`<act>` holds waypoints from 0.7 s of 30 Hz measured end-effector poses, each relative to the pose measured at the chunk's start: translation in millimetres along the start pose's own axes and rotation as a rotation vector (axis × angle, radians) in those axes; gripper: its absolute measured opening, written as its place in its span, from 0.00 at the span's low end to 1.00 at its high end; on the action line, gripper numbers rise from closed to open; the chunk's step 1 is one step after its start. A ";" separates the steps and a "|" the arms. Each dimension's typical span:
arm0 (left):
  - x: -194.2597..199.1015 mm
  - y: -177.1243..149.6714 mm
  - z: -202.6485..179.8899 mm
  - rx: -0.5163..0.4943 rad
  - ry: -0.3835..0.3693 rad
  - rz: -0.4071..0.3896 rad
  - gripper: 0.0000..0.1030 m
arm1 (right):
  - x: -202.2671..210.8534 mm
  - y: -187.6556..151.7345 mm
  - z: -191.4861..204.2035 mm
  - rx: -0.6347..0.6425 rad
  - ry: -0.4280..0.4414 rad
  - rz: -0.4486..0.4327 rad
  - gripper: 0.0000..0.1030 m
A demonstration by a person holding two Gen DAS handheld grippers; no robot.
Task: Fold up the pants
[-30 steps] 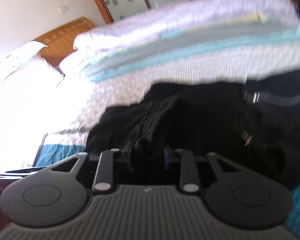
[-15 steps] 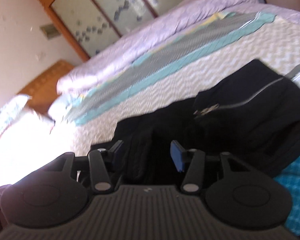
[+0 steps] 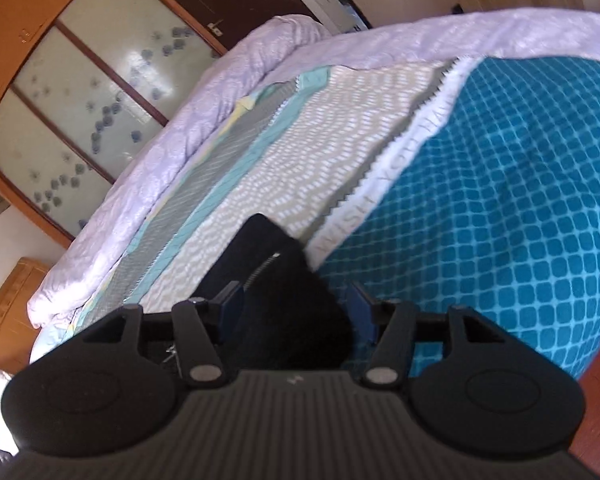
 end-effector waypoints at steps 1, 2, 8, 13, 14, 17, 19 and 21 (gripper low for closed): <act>3.6 2.7 0.8 0.011 -0.005 0.008 0.64 | -6.0 -1.0 0.1 -0.001 -0.004 0.017 0.59; 8.5 4.7 1.0 0.025 -0.014 0.007 0.64 | -11.6 -2.3 0.2 0.003 -0.006 0.030 0.59; 53.1 21.6 2.6 0.093 -0.111 -0.088 0.66 | -27.9 -6.1 13.5 0.079 0.039 0.069 0.27; 88.0 49.5 1.8 0.146 -0.206 -0.187 0.77 | 4.4 -15.1 67.8 0.245 0.137 -0.011 0.17; 91.3 56.1 -0.3 0.150 -0.231 -0.201 0.79 | 15.3 -20.6 84.1 0.304 0.160 -0.038 0.17; 87.3 78.9 -13.0 0.137 -0.268 -0.198 0.97 | 43.9 -45.5 132.0 0.496 0.244 -0.096 0.17; 74.9 89.7 -23.3 0.111 -0.293 -0.162 0.99 | 60.1 -69.1 160.1 0.623 0.284 -0.127 0.17; 58.2 97.1 -29.0 0.086 -0.298 -0.107 1.00 | 71.5 -91.3 179.2 0.706 0.316 -0.142 0.17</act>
Point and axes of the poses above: each gripper's, at about its wrist camera, not at the fingertips, and x roughly against the way its jaws point, z to its left, y to its top, the point moved 1 cm from there along -x, roughly the way its jaws point, and after that the axes turned 13 degrees about -y, right-handed, at the moved point
